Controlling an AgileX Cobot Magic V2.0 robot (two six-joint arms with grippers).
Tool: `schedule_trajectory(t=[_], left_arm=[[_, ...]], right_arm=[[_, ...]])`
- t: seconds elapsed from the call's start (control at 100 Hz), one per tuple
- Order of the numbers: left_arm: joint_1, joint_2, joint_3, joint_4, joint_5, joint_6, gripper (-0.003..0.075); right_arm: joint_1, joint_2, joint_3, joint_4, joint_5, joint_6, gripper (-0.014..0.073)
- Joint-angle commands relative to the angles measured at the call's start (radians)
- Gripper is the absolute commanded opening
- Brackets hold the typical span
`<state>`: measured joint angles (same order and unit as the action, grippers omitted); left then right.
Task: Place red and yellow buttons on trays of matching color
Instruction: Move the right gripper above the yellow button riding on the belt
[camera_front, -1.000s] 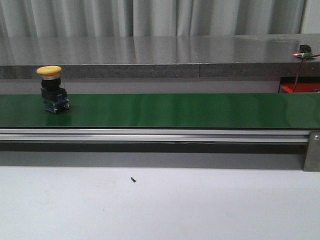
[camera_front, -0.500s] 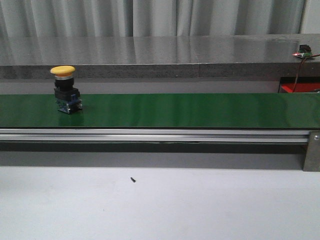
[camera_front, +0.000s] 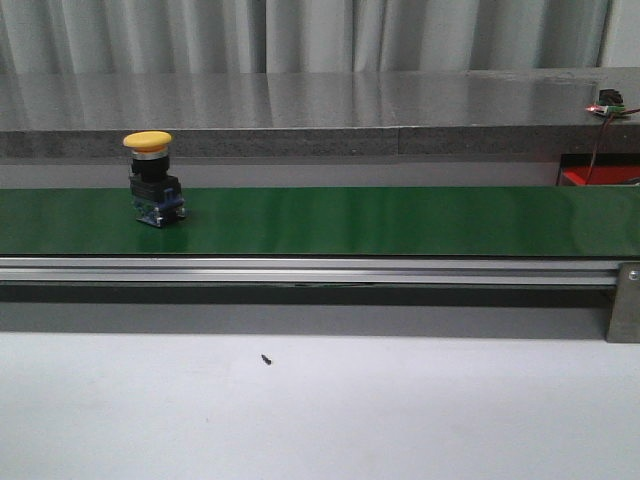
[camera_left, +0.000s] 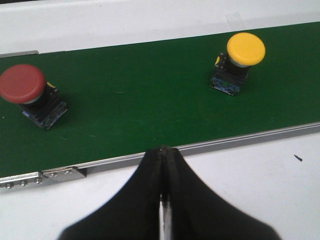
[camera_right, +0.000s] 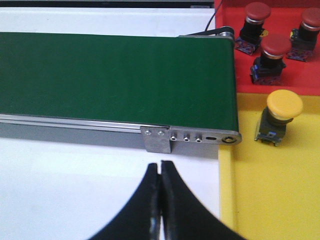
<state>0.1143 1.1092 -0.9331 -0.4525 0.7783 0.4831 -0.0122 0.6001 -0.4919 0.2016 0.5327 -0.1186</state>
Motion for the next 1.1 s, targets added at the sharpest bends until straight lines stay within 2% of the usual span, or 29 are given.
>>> schedule_trajectory(t=[0.0, 0.2, 0.41, 0.66, 1.09], left_arm=[[-0.005, -0.080, 0.029, -0.040, -0.096, 0.002, -0.0020], [-0.005, -0.215, 0.160, -0.069, -0.210, 0.002, -0.0020], [-0.005, -0.333, 0.265, -0.081, -0.326, 0.002, -0.0020], [-0.005, -0.354, 0.279, -0.081, -0.328, 0.002, -0.0020], [-0.005, -0.354, 0.279, -0.081, -0.328, 0.002, -0.0020]], right_arm=[[0.008, -0.001, -0.028, 0.014, -0.057, -0.010, -0.0123], [0.016, 0.061, -0.071, 0.014, -0.034, -0.010, -0.0123], [0.098, 0.205, -0.196, 0.014, 0.010, -0.010, -0.0123], [0.178, 0.406, -0.373, 0.014, 0.094, -0.017, -0.0123], [0.357, 0.692, -0.682, 0.014, 0.133, -0.045, -0.0122]])
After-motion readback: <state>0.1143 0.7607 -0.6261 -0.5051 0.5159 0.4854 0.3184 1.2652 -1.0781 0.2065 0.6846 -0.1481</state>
